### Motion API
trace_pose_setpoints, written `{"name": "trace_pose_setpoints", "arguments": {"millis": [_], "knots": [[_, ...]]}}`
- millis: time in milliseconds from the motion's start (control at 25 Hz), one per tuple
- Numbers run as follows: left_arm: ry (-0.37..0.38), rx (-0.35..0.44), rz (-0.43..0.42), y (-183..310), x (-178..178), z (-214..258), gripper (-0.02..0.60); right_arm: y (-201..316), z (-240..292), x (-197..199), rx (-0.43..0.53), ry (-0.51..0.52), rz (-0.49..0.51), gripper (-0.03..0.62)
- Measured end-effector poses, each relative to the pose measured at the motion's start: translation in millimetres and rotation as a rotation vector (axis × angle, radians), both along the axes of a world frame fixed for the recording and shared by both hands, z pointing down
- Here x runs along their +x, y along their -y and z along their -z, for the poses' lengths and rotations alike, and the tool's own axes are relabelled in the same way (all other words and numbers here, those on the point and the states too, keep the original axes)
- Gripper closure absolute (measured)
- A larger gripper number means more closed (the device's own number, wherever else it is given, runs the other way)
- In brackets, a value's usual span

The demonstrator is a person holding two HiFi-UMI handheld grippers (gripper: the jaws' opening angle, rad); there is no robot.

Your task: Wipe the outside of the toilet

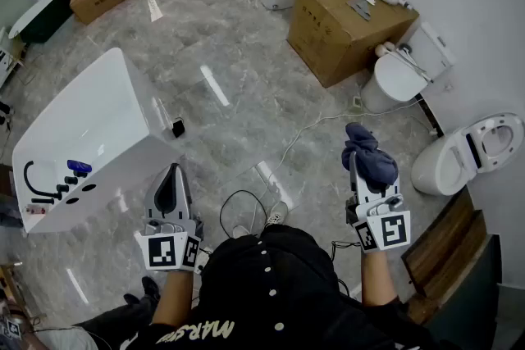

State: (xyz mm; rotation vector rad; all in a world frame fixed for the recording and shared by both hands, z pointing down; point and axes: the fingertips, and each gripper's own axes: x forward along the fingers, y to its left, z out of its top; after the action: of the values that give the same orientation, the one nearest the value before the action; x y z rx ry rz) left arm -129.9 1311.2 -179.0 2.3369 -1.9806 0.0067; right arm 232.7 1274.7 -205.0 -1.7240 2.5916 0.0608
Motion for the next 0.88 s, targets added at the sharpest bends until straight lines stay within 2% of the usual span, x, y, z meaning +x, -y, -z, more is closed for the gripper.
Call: {"name": "trace_pose_setpoints", "arguments": {"millis": [160,360,600,760,880], "knots": [[0.003,0.002,0.003,1,2,-3,0.571,1,-1,2,0.013,-0.005,-0.003,0.474],[0.003,0.007,0.012,0,2,-5,0.571,0,0,8,0.034,0.053,-0.022,0.471],[0.008,0.01,0.025,14,25,-1,0.571,17,-5,33,0.015,0.089,-0.021,0.47],[-0.025,0.037,0.031,4,17,-20,0.571,7,-22,20,0.038,0.063,-0.007,0.47],[-0.03,0.046,0.027,2,20,-17,0.571,6,-19,17,0.044,0.067,-0.001,0.47]]}}
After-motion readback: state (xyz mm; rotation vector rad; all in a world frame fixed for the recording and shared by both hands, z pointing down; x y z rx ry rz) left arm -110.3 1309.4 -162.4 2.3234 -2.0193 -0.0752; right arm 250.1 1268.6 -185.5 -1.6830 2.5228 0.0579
